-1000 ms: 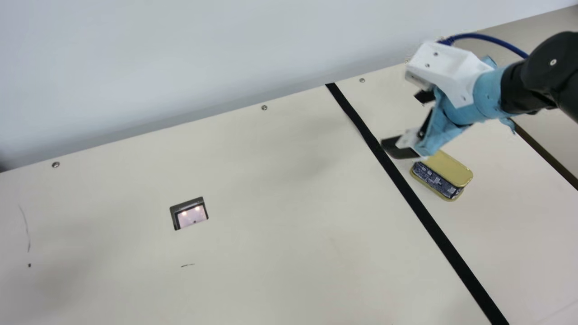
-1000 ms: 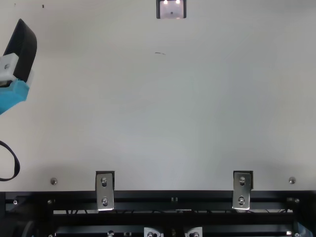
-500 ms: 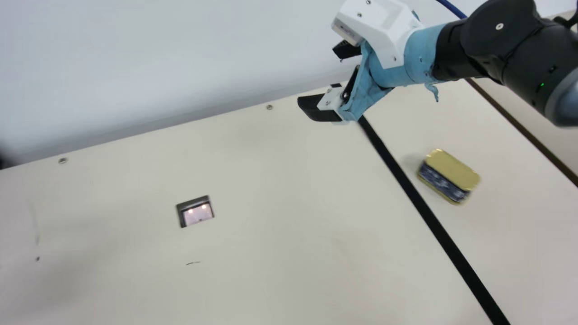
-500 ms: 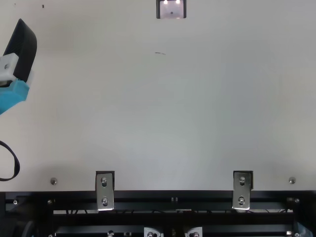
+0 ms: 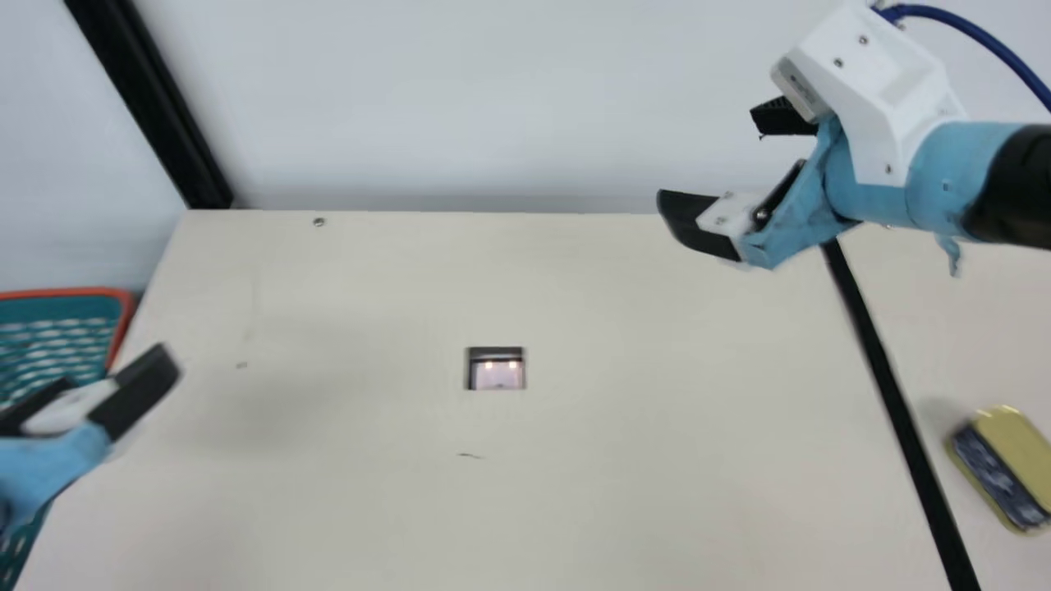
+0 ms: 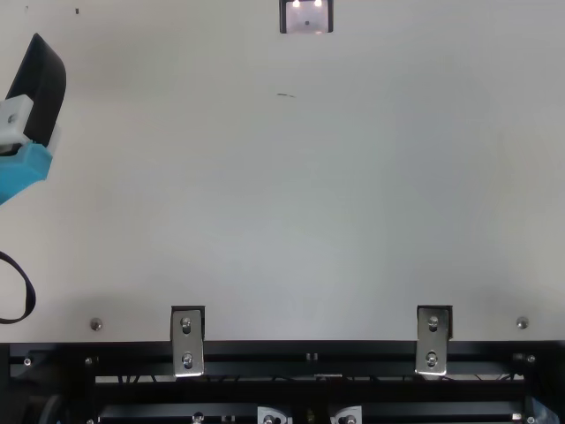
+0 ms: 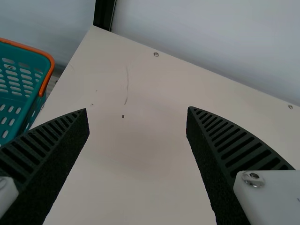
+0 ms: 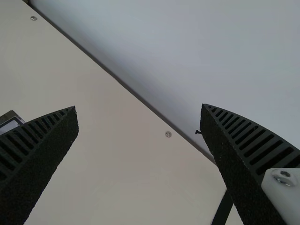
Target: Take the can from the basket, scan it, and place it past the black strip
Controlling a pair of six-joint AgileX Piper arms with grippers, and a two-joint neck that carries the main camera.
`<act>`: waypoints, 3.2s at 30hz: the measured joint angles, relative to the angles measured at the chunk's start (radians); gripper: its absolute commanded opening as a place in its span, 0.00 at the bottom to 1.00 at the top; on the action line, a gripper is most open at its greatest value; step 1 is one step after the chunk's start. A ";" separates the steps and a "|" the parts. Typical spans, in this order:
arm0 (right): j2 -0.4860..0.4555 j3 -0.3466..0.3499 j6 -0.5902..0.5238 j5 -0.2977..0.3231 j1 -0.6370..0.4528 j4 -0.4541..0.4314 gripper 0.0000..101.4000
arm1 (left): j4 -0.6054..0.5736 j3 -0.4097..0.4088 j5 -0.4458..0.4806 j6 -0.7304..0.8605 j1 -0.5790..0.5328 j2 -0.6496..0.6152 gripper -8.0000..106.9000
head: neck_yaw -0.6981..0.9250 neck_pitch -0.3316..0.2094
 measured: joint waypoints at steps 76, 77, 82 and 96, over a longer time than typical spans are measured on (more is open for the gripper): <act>-0.991 0.953 -0.251 -0.309 0.027 0.316 1.00 | -0.027 0.170 0.098 0.065 0.049 -0.431 0.85 | 0.046 0.087; -1.011 0.967 -0.238 -0.313 0.032 0.309 1.00 | -0.029 0.173 0.113 0.071 0.049 -0.452 0.85 | 0.041 0.087; -1.099 1.045 -0.149 -0.349 0.066 0.254 1.00 | -0.042 0.203 0.193 0.094 0.058 -0.574 0.85 | 0.046 0.087; -1.286 1.235 0.199 -0.479 0.113 0.166 1.00 | -0.087 0.229 0.319 0.151 0.098 -0.733 0.85 | 0.046 0.087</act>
